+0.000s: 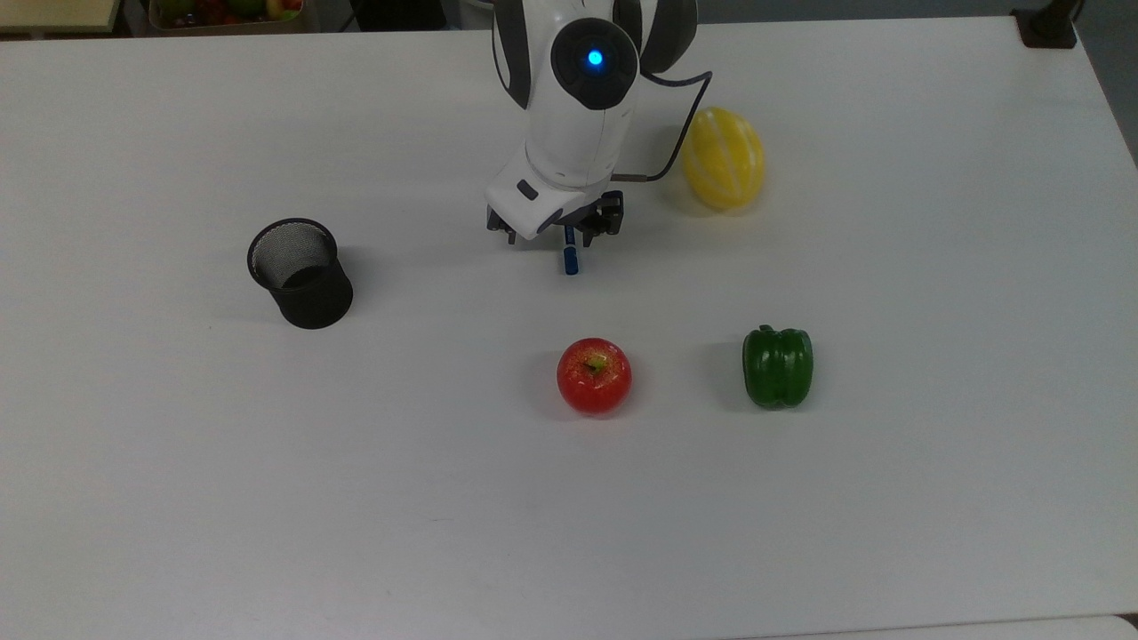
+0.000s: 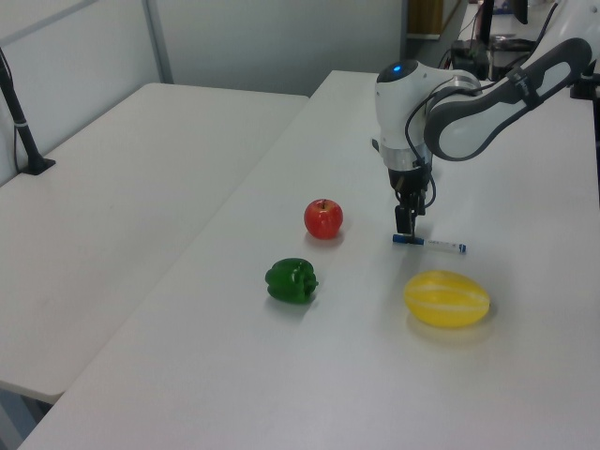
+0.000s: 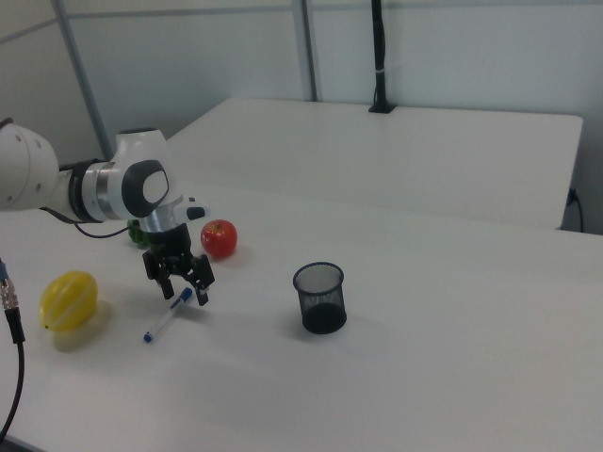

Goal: Place marker
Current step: 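Lower the gripper over the marker and close it on the marker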

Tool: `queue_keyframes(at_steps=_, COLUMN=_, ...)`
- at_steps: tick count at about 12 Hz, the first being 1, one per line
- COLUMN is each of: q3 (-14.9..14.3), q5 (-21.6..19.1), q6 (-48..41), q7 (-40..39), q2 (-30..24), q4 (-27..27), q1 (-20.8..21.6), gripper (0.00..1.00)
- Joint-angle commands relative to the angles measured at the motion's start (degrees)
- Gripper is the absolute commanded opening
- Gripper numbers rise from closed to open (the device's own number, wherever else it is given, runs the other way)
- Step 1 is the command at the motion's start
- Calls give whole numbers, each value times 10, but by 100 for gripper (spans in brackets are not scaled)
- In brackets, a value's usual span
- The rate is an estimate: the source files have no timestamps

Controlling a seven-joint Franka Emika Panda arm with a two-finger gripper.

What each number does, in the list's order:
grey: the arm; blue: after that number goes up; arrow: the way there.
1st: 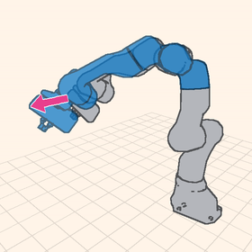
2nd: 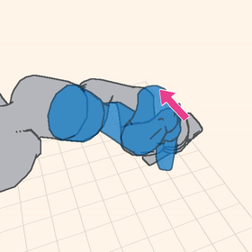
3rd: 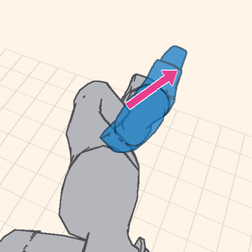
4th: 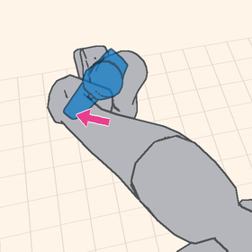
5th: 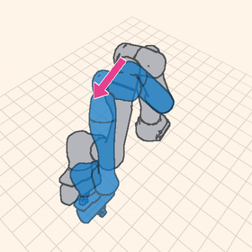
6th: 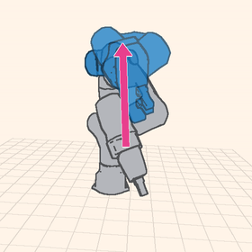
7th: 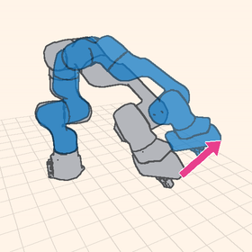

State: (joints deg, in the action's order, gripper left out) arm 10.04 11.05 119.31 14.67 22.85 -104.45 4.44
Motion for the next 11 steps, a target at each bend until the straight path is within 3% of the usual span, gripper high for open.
queue_keyframes(at_steps=1, q3=-2, q5=13, q6=33, q7=17, q2=6, q4=-8, q1=6, gripper=76)
queue_keyframes(at_steps=3, q3=-2, q5=13, q6=33, q7=18, q2=6, q4=-8, q1=6, gripper=48)
queue_keyframes(at_steps=5, q3=-2, q5=13, q6=32, q7=18, q2=6, q4=-8, q1=7, gripper=30)
queue_keyframes(at_steps=10, q3=-2, q5=13, q6=30, q7=28, q2=4, q4=-7, q1=8, gripper=8)
queue_keyframes(at_steps=11, q3=-2, q5=13, q6=28, q7=28, q2=3, q4=-7, q1=8, gripper=8)
